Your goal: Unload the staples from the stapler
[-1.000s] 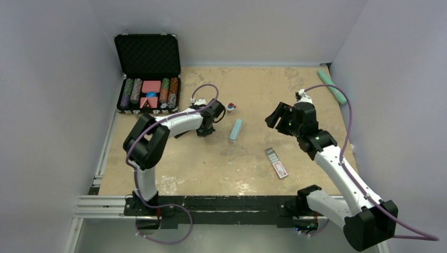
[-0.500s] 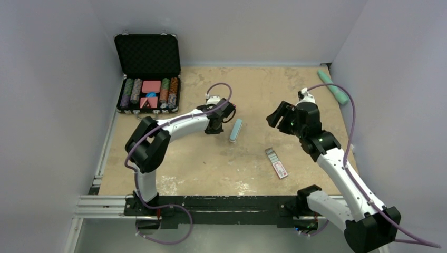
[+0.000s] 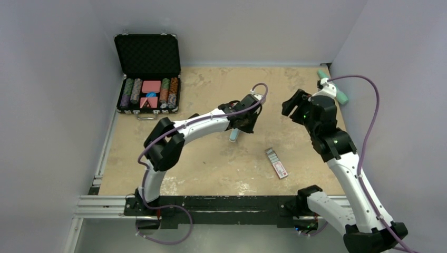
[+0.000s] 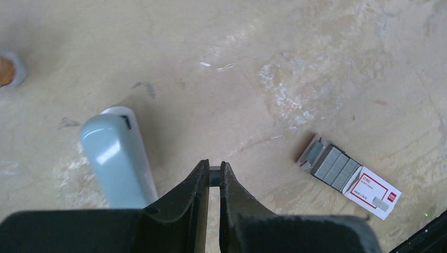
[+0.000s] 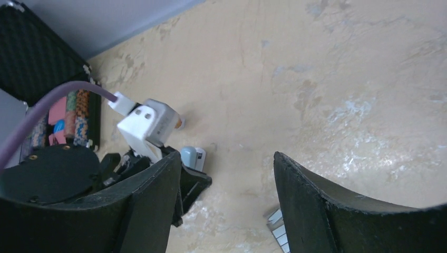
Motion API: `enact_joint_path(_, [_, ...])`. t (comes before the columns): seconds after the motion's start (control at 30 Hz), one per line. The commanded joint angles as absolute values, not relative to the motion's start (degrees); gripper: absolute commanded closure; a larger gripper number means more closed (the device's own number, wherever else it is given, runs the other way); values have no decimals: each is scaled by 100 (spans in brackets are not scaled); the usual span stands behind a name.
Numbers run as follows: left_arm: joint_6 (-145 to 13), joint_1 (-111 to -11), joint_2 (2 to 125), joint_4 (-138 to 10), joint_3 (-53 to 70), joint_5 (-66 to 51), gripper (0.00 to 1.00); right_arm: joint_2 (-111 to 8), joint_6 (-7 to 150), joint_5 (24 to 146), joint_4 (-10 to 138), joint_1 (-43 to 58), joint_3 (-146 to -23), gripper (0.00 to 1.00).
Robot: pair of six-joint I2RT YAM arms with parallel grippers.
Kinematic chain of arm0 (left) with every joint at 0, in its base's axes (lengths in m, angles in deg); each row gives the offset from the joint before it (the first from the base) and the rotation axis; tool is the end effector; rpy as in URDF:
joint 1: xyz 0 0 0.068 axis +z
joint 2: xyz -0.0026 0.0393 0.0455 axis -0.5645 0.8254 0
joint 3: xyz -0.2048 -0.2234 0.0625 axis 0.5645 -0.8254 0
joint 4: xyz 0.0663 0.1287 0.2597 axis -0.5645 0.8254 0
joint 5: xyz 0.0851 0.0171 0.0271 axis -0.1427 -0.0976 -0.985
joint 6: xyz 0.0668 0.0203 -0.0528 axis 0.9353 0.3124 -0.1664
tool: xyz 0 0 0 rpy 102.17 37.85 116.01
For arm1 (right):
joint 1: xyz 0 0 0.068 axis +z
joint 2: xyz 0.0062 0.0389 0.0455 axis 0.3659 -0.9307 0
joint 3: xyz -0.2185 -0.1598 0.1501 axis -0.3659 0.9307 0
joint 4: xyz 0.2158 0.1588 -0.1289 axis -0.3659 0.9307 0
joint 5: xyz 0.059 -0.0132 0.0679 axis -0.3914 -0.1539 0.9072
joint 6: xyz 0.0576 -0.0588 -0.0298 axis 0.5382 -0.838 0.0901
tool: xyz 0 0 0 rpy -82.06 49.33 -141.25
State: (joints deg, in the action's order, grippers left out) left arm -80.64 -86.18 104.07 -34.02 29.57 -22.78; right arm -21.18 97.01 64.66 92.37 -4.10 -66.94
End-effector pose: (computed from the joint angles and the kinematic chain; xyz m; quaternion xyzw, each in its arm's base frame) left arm 0.3370 -0.4129 0.2149 0.1860 0.9208 -0.1678 0.2989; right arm 0.2362 0.0557 0.3882 0.1694 0.8073 0.1490 0.5453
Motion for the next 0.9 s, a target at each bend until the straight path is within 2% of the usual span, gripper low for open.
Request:
enact_joint_path(0.0, [-7245,-8727,10791,-3688,3624,-961,88,-1921,9573,5990,9399,-562,-7117,31])
enact_joint_path(0.13, [-6832,-8892,11148,-3730,3978,-106,89,-1827,9655,6200,9381,-584,-7114,31])
enact_joint_path(0.4, [-6129,-9232,11808,-3328,4729,744,87,-1733,9637,6374,9388,-597,-6905,31])
enact_joint_path(0.53, [-5927,-9311,12073,-3101,5044,692,87,-1695,9666,6518,9378,-594,-6833,31])
enact_joint_path(0.87, [-5603,-9334,12181,-3097,4935,-374,87,-1658,9683,6660,9374,-594,-6803,31])
